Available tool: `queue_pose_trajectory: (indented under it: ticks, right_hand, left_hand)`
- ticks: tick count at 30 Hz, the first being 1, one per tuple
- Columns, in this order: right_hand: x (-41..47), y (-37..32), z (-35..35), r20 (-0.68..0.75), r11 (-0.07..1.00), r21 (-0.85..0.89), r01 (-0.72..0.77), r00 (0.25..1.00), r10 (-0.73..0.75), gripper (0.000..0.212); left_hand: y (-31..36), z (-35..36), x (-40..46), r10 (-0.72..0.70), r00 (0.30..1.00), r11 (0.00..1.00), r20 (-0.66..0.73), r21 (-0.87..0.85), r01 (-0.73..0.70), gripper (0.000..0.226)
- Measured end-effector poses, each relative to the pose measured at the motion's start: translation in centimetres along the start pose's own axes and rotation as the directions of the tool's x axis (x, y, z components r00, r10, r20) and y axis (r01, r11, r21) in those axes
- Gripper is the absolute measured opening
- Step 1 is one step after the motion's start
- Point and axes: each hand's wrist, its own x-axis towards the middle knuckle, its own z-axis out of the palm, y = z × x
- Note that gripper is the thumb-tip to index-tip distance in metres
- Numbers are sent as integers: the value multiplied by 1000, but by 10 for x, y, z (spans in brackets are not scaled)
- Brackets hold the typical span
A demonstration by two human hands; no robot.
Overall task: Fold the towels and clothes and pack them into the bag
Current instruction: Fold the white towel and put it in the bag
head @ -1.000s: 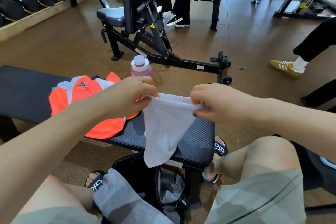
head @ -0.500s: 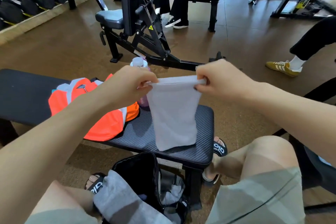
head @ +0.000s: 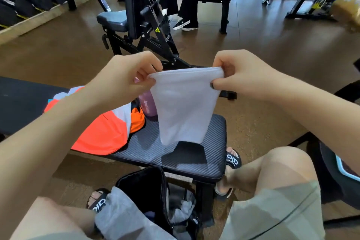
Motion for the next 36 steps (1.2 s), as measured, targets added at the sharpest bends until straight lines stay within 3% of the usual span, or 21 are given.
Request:
queue_pose_trajectory:
  ticks: [2,5,9,12,14,16,19,22,24,27,30,32,36]
  right_hand:
    - [6,2,-3,61,999,30,-23,998,21,14]
    - [21,13,3,43,994,-107,-17,999,21,13]
    - [45,32,17,-118,952,-307,10,992,-49,17]
    - [54,39,20,-282,912,-407,56,942,-183,19]
    - [48,42,21,-378,910,-404,97,888,-262,16]
    - [30,51,31,-391,915,-376,147,870,-301,10]
    - [-15,81,76,-279,890,-426,163,912,-300,18]
    - [-63,116,140,26,864,-461,204,976,-217,29]
    - [-92,129,175,203,849,-472,238,966,-158,30]
    - [-114,131,197,286,846,-473,245,951,-115,32]
    - [-116,128,192,287,846,-470,253,950,-124,27]
    - [-118,126,185,328,829,-488,272,938,-115,8]
    - [-106,114,176,451,817,-491,303,891,-59,30]
  left_hand:
    - [0,0,6,-20,998,1000,59,24,19,25]
    - [-4,10,22,-61,992,991,108,128,47,20]
    - [-13,33,48,-54,998,957,-21,284,58,18]
    - [-12,43,60,-39,990,929,-138,359,87,16]
    - [-11,49,55,25,976,917,-218,393,64,13]
    - [-14,63,39,101,973,914,-208,406,-8,13]
    - [-23,109,-3,182,983,919,10,353,-173,20]
    - [-32,168,-57,124,952,900,279,372,-226,36]
    - [-29,198,-89,113,895,870,431,392,-299,46]
    - [-29,221,-117,120,858,874,499,357,-331,49]
    - [-38,224,-125,90,872,951,481,219,-219,34]
    - [-39,216,-121,4,858,988,514,133,-84,21]
    - [-44,202,-93,-266,874,955,407,-8,295,22]
